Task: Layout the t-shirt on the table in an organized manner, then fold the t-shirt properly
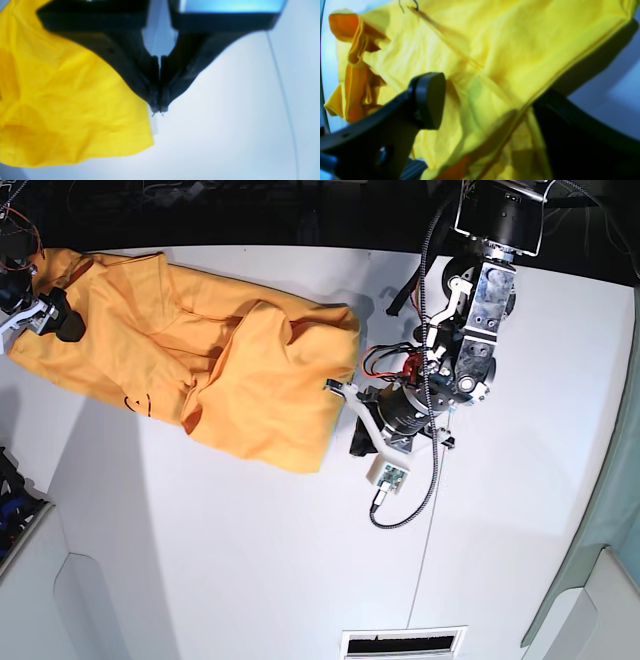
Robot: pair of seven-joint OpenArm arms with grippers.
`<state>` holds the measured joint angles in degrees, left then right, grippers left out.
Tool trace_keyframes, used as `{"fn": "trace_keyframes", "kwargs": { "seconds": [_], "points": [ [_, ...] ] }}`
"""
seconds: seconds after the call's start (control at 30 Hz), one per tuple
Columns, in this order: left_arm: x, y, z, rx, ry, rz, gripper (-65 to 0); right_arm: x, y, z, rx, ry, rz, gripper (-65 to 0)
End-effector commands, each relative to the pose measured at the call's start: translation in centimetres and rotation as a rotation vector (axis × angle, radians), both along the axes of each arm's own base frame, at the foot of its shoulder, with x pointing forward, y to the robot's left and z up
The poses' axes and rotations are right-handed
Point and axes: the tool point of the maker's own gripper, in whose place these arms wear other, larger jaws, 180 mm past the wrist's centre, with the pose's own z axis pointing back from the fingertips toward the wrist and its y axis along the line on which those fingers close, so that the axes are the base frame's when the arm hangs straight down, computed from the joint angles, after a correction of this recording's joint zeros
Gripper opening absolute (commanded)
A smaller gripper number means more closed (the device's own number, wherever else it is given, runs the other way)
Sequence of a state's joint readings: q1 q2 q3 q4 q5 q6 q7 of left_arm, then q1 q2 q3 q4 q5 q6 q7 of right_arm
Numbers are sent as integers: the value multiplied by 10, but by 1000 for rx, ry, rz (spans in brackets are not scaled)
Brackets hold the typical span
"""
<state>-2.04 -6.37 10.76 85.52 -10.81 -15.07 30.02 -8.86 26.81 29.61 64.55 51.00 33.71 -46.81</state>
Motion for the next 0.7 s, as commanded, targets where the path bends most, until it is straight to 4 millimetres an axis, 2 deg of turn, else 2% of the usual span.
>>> {"fn": "trace_keyframes", "kwargs": {
  "seconds": [0.0,0.03,0.17,0.23,0.37,0.67],
  "points": [
    [7,9,11,-1,-41,13,-650,-6,-7,-2,-38,37,19,-219],
    [4,19,7,13,-31,24,-650,-6,-8,-2,-45,40,23,-281],
    [-19,52,-16,82,27,40,-650,-7,-11,-3,-73,49,33,-650],
    [-33,60,-27,94,59,39,-650,-7,-15,-4,-99,49,34,-650],
    [-57,60,-44,90,108,38,-650,-5,-27,0,-126,31,8,-650],
    [-84,63,-61,91,169,44,-650,-1,-69,28,-163,-49,-129,-650]
  ]
}}
